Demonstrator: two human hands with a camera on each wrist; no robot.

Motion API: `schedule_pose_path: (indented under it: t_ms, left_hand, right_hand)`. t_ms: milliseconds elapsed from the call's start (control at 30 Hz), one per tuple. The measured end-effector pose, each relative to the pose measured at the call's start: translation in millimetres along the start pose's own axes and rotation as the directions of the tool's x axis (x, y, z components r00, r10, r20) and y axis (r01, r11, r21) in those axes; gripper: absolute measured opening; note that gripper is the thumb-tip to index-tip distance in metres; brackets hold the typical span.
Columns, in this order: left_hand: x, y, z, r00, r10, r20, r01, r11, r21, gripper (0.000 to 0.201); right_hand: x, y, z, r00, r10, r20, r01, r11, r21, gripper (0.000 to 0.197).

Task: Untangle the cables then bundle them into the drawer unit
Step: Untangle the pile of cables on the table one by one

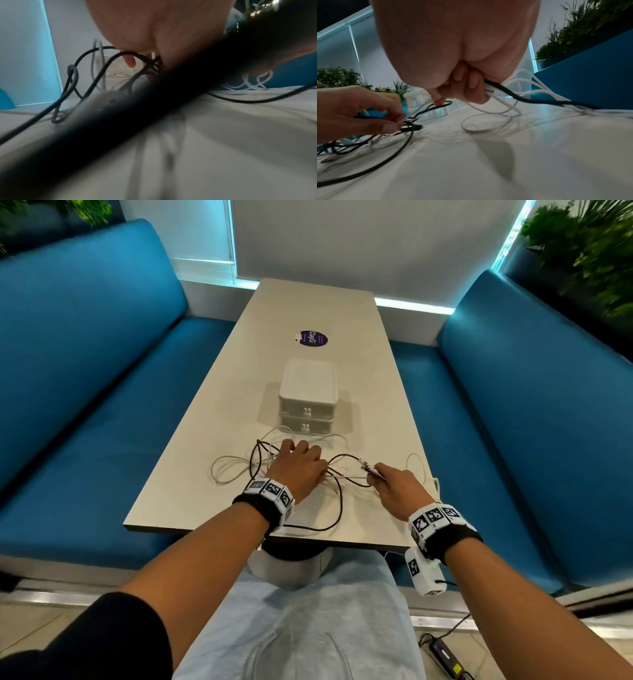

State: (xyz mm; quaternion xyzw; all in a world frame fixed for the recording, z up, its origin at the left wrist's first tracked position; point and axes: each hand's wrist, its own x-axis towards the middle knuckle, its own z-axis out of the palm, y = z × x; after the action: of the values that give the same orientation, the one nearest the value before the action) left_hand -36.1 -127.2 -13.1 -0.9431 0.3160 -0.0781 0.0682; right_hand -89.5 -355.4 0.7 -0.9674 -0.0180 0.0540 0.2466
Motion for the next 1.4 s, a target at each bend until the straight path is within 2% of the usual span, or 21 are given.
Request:
schedule_pose_path:
  t_ms: [133,233,367,500,567,667,767,867,933,1067,1167,1300,1400]
  left_hand:
    - [-1,-3,-4,0.999,-0.017,0.030,0.015,0.998,0.063,0.018]
    - [-3,-5,-6,0.998,-0.035,0.053,0.030,0.997,0.078,0.035]
    - [-5,-8,-6,0.999,-0.033,0.014,0.033,0.999,0.038,0.045]
    - [-9,-14,3,0.999,0.024,0.028,-0.023,0.999,-0.024,0.057]
    - [-11,-12,6,0.999,0.022,0.047,-0.020,0.999,-0.049,0.053]
    - [-10,-6,5,0.998,-0.036,0.048,0.043,0.988,-0.147,0.033]
    - [-6,-8,1,0.996,-0.086,0.037,0.093,0.953,-0.290,0.017]
    - [-6,-7,-2,0.985,-0.171,0.038,0.170,0.890,-0.423,0.022]
    - [-7,-4,-5,0.979,-0.197,0.053,0.201,0.878,-0.436,0.027]
    - [-4,-4,-6,0.965,-0.212,0.155,0.258,0.867,-0.425,0.035]
    - [-3,-3,-6,0.964,-0.200,0.175,0.259,0.859,-0.442,0.033]
    - [-3,-4,-6,0.971,-0.196,0.138,0.238,0.856,-0.459,0.016]
    - [-4,-12,-3,0.975,-0.178,0.130,0.219,0.840,-0.497,0.021]
  right_hand:
    - [4,-2,-2,1.000,0.005,-0.001,-0.005,1.000,0.015,0.018]
    - [8,-2,-6,1.000,0.007,-0.016,-0.007,1.000,0.013,0.018]
    - [8,4,-6,0.997,0.065,-0.032,-0.066,0.997,-0.036,0.019]
    - [8,16,-6,0.992,0.123,-0.030,-0.124,0.990,-0.061,0.020]
    - [7,18,-4,0.991,0.131,-0.024,-0.132,0.989,-0.072,0.021]
    - [5,13,2,0.990,0.143,-0.010,-0.144,0.984,-0.103,0.023]
    - [5,2,7,0.990,0.128,-0.061,-0.133,0.986,-0.096,0.024]
    - [5,-13,13,0.993,0.052,-0.107,-0.059,0.996,-0.059,0.024]
    - [5,-22,18,0.992,0.042,-0.123,-0.044,0.999,-0.013,0.027]
    - [3,-24,21,0.997,0.056,-0.048,-0.057,0.998,-0.014,0.028]
    - [0,-21,23,0.998,0.058,-0.011,-0.058,0.998,-0.031,0.026]
    - [3,-19,24,0.998,0.067,-0.014,-0.068,0.997,-0.036,0.025]
    - [2,-17,23,0.997,0.073,-0.009,-0.074,0.996,-0.042,0.025]
